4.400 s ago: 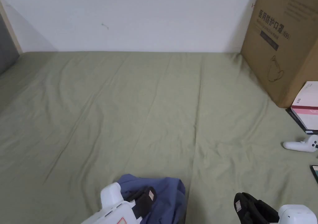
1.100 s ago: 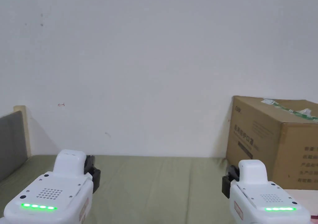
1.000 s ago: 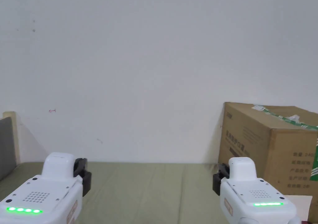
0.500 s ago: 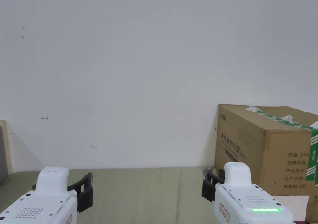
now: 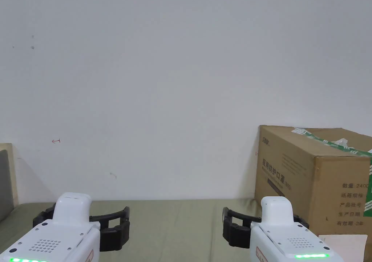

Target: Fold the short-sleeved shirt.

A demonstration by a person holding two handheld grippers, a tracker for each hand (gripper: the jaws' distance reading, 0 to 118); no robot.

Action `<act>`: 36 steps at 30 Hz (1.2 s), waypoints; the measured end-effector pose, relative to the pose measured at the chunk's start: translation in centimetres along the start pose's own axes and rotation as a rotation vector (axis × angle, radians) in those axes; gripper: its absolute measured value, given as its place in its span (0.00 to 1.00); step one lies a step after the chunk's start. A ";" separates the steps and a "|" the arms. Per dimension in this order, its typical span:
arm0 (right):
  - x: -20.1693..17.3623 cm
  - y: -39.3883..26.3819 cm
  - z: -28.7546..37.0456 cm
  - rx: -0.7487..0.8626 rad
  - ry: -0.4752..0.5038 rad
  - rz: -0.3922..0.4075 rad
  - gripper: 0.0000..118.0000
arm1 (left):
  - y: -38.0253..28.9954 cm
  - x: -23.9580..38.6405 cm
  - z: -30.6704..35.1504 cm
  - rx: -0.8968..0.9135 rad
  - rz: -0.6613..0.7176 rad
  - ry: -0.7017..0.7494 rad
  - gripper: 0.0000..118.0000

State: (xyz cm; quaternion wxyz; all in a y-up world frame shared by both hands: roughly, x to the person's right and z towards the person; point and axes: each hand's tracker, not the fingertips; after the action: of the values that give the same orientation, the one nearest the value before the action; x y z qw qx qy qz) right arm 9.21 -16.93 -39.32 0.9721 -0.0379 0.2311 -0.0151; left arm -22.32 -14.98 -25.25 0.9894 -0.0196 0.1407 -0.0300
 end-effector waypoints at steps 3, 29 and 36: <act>-0.1 0.1 0.1 0.005 0.019 -0.010 1.00 | -0.1 0.0 0.0 0.002 0.007 -0.006 1.00; -2.5 1.7 0.4 -0.090 0.060 -0.145 1.00 | -0.3 1.1 -0.5 -0.026 0.050 -0.069 1.00; -2.4 1.6 0.0 -0.116 -0.041 -0.146 1.00 | -0.3 1.1 -0.4 -0.021 0.053 -0.067 1.00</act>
State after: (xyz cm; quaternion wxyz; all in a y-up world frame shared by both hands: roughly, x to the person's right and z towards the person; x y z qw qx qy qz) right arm 7.10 -15.27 -38.43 0.9690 -0.1112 0.2084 -0.0718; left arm -21.40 -15.38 -25.87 0.9937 -0.0274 0.1084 -0.0018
